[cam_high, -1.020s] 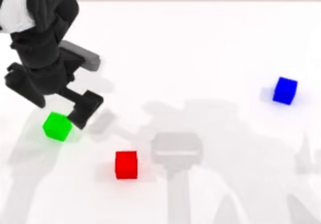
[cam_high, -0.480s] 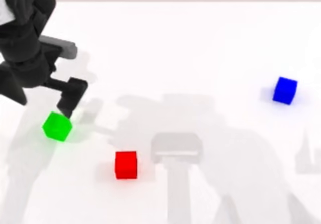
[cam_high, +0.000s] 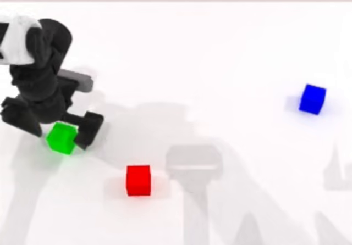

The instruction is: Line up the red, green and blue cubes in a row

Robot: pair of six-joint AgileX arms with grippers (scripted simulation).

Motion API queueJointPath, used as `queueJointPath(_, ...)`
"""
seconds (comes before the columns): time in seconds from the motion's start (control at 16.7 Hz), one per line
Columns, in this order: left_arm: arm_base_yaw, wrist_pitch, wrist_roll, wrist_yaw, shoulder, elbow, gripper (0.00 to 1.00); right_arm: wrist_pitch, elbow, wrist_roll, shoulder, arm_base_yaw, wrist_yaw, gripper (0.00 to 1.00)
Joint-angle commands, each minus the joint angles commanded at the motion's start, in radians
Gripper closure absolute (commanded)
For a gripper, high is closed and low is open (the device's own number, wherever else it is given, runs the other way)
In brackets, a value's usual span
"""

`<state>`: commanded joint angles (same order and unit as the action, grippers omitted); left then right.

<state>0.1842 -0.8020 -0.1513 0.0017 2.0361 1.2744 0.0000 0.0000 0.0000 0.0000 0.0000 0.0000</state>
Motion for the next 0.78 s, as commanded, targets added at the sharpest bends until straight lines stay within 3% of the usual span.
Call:
queueJointPath(0.36, 0.000, 0.045, -0.001, 0.000, 0.023, -0.028, 0.00, 0.000, 0.000, 0.000, 0.000, 0.000, 0.000, 0.00)
queueJointPath(0.78, 0.000, 0.045, -0.001, 0.000, 0.023, -0.028, 0.53, 0.000, 0.000, 0.000, 0.000, 0.000, 0.000, 0.00)
